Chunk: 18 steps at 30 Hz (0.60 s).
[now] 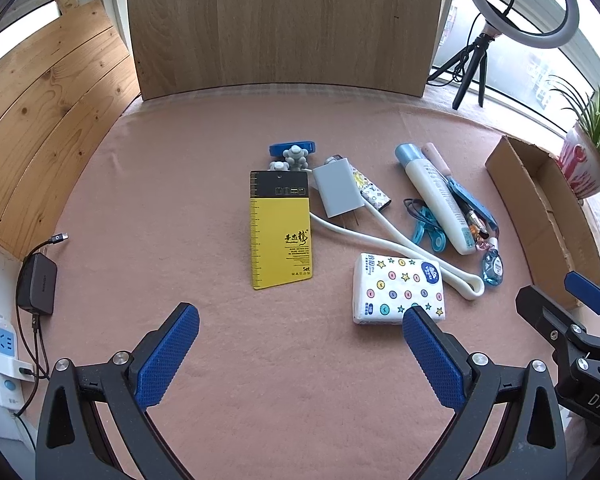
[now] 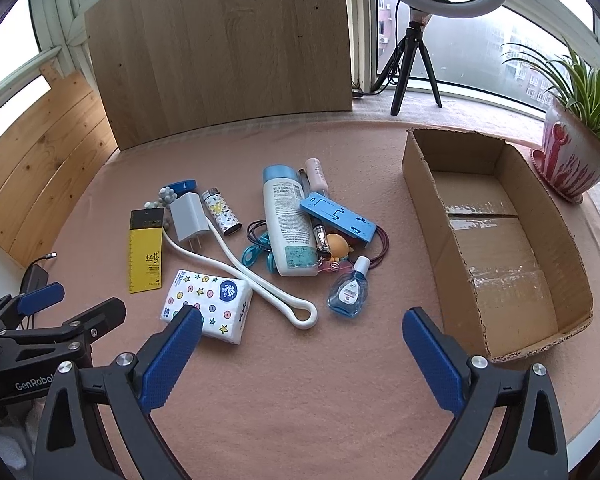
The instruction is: Organize objects
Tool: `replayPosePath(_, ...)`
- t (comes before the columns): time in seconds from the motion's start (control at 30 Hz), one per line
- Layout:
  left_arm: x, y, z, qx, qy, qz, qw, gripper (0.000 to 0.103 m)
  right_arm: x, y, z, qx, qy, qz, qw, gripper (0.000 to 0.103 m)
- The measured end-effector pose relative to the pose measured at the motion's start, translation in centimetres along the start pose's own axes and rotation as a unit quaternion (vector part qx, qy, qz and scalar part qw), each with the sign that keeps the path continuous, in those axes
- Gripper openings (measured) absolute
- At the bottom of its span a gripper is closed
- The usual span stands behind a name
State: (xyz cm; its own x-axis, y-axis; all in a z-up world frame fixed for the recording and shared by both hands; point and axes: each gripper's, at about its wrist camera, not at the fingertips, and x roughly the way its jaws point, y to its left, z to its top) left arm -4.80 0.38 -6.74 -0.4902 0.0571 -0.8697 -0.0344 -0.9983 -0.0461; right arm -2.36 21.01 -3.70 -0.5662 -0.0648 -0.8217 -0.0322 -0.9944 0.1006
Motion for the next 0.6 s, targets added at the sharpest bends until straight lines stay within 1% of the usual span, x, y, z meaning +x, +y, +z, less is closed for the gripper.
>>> replayPosePath(0.17,0.9,-0.2,-0.1,0.004,0.008,-0.012,0.9999,0.103,1.0,-0.1,0.0,0.001,0.016,0.013,1.0,0.091)
replayPosePath(0.3,1.7,-0.3,0.1,0.006,0.013,-0.023,0.9996,0.103,1.7,0.0,0.1,-0.001,0.029,0.028,0.999,0.082)
replayPosePath(0.4,2.1,-0.4,0.2,0.006,0.013,-0.033,0.9994,0.102,2.3,0.3,0.3,-0.004,0.039,0.044,0.998,0.074)
replayPosePath(0.53,2.7,-0.5,0.3,0.007,0.019,-0.042,0.9989,0.099,3.3,0.6,0.4,-0.002,0.058,0.063,0.996,0.062)
replayPosePath(0.6,3.1,-0.6,0.3,0.011,0.021,-0.044,0.9987,0.096,3.8,0.7,0.4,0.002,0.067,0.072,0.995,0.06)
